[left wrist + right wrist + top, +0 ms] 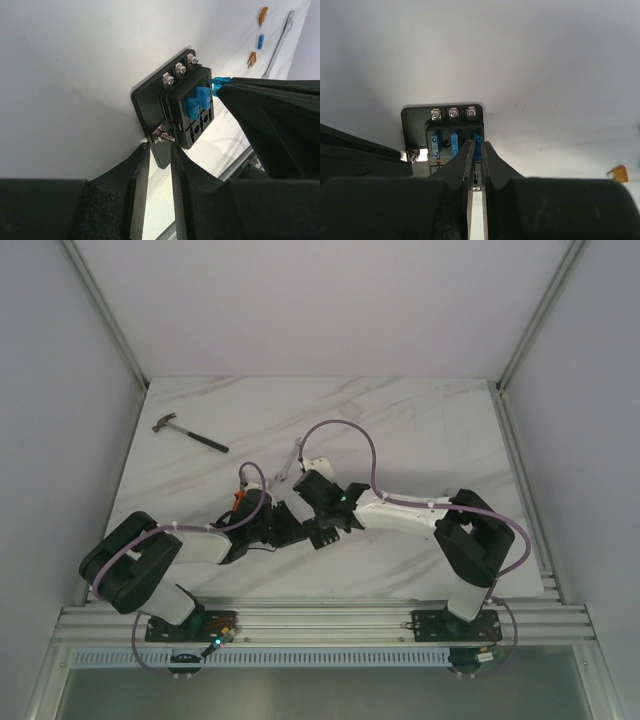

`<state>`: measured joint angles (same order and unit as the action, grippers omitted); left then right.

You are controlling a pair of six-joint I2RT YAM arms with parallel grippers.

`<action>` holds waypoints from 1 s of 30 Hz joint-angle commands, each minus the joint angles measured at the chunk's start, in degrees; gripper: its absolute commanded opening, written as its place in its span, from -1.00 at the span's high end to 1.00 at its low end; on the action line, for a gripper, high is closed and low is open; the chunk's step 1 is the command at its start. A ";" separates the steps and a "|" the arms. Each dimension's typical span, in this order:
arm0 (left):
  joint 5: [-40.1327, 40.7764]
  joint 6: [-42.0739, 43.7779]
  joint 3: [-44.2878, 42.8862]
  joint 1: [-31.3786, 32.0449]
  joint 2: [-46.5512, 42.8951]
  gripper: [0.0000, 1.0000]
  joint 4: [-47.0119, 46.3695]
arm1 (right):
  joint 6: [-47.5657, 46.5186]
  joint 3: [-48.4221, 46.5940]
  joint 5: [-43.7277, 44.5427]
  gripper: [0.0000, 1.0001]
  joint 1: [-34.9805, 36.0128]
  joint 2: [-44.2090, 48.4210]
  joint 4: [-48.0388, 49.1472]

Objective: Snap on the fuse box
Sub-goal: Install the fuse at the fuse box base.

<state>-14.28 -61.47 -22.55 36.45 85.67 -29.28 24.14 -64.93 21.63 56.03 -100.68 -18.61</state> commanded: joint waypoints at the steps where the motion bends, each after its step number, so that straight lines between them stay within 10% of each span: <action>1: 0.87 0.15 -0.27 -0.18 0.11 0.36 0.41 | -0.93 -1.32 0.93 1.00 0.70 -0.80 -0.90; 23: 0.89 0.01 0.02 -0.11 0.05 0.36 0.28 | -2.20 -2.42 1.24 1.00 1.39 -2.41 -0.73; 30: 0.87 -0.05 0.11 -0.21 0.00 0.36 0.24 | -1.69 -2.13 -0.45 0.72 1.39 -0.57 -0.14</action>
<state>-14.28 -61.49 -22.55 36.45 85.67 -29.30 21.80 -65.95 22.39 56.75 -102.32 -19.00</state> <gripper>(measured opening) 0.319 0.131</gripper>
